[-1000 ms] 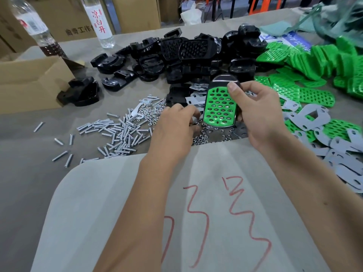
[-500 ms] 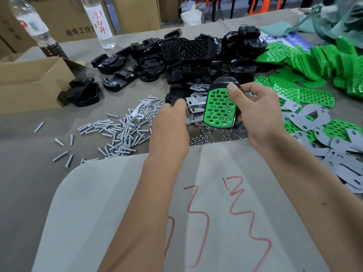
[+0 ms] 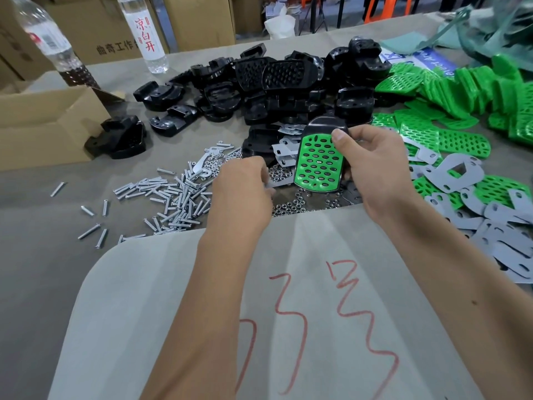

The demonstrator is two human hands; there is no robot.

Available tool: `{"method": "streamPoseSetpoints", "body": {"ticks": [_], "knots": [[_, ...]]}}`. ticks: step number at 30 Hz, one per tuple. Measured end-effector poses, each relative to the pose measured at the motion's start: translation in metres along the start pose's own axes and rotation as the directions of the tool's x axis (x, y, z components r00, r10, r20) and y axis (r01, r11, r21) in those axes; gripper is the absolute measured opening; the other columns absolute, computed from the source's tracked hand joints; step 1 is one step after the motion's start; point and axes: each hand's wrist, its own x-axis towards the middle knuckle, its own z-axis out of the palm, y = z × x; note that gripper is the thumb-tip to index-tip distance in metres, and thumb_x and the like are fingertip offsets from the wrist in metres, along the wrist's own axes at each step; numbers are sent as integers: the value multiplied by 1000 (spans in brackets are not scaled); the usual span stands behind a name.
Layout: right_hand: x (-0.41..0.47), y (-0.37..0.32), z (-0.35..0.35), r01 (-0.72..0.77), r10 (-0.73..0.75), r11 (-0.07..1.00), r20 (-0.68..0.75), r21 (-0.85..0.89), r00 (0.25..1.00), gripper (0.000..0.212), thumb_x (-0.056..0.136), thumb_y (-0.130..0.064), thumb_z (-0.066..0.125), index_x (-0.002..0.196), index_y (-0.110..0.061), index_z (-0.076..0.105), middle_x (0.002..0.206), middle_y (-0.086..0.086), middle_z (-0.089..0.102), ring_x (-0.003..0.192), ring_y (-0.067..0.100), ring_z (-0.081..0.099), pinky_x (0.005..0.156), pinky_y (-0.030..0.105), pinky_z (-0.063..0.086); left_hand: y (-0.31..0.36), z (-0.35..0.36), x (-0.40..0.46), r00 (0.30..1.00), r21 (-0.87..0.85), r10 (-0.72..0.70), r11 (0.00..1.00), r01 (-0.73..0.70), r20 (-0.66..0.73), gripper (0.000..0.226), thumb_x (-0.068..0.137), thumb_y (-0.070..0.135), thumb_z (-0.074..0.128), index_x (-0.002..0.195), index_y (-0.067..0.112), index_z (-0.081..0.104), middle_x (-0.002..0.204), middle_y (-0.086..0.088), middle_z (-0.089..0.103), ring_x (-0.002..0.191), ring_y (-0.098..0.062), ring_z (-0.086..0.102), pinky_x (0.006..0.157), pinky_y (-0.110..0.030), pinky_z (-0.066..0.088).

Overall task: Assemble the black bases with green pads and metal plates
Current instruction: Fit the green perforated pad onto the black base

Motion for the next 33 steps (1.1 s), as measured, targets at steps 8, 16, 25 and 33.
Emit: {"method": "streamPoseSetpoints", "body": {"ticks": [8,16,25,33], "knots": [[0,1,0,14,-8,997,94,-71,996,23,106,-19,56,99,-14,78,98,15,77,67,10,58,55,20,45,-1,-8,1,985,-11,-172,985,172,-4,27,79,3,64,100,21,66,101,-5,66,93,-28,61,71,-31,42],[-1,1,0,13,-10,999,64,-47,998,25,105,-18,59,88,-22,76,94,6,80,89,23,77,72,40,61,-10,-12,1,979,-246,-192,954,169,-74,29,81,-2,64,98,21,70,91,3,69,86,-21,68,69,-28,53],[-10,-1,6,29,-18,998,168,-59,986,27,98,-21,69,78,-3,74,70,17,71,50,11,54,40,22,42,9,1,4,969,-879,-133,460,-124,-206,22,80,0,84,87,21,79,82,0,79,77,-13,72,79,-29,58],[-10,2,10,24,-10,998,208,-66,978,28,97,-24,70,79,-2,72,76,26,68,50,17,49,42,27,42,10,7,4,962,-778,-61,602,-178,-267,26,77,-4,84,84,21,76,79,5,77,75,-12,73,76,-25,58]]}}
